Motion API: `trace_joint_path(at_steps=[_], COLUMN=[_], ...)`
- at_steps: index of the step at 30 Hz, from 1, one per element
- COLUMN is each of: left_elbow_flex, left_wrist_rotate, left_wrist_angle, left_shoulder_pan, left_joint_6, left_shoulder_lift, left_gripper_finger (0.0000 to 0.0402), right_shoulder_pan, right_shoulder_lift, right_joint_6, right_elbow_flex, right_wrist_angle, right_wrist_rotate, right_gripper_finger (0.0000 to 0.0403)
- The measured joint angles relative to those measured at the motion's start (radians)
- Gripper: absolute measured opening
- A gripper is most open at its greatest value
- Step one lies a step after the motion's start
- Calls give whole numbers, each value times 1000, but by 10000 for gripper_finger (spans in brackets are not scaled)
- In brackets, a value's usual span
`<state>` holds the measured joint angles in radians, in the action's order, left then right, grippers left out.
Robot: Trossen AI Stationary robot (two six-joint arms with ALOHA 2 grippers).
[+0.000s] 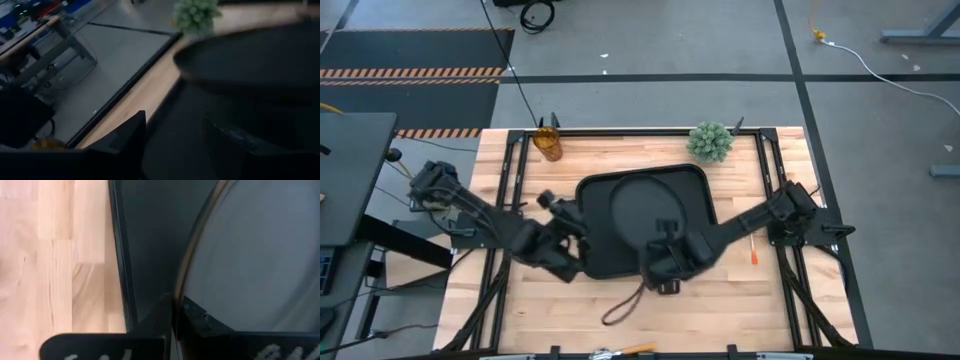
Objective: Pick and place plate/cup/fork/spoon on tray
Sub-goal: Put the black plate on the black serving tray
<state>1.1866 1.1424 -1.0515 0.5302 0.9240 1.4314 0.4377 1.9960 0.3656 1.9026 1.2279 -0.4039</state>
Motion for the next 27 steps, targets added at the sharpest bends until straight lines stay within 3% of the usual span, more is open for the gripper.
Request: trace_joint_path(at_steps=[6,17,27], left_elbow_flex=[0,0,0], left_wrist_rotate=[78,111,100], left_wrist_angle=[-209,-277,-343], left_shoulder_pan=[138,251,351], left_joint_6=[237,213,217], left_shoulder_lift=[-54,-53,-53], left_gripper_finger=[192,192,192], right_shoulder_pan=[-79,-114,-113], right_shoulder_lift=[3,153,259], right_joint_6=[-161,-202,-148], right_elbow_flex=[-88,-139,-137], right_wrist_angle=[-165,-257,-244], right_wrist_rotate=[80,141,73], right_gripper_finger=[16,16,45])
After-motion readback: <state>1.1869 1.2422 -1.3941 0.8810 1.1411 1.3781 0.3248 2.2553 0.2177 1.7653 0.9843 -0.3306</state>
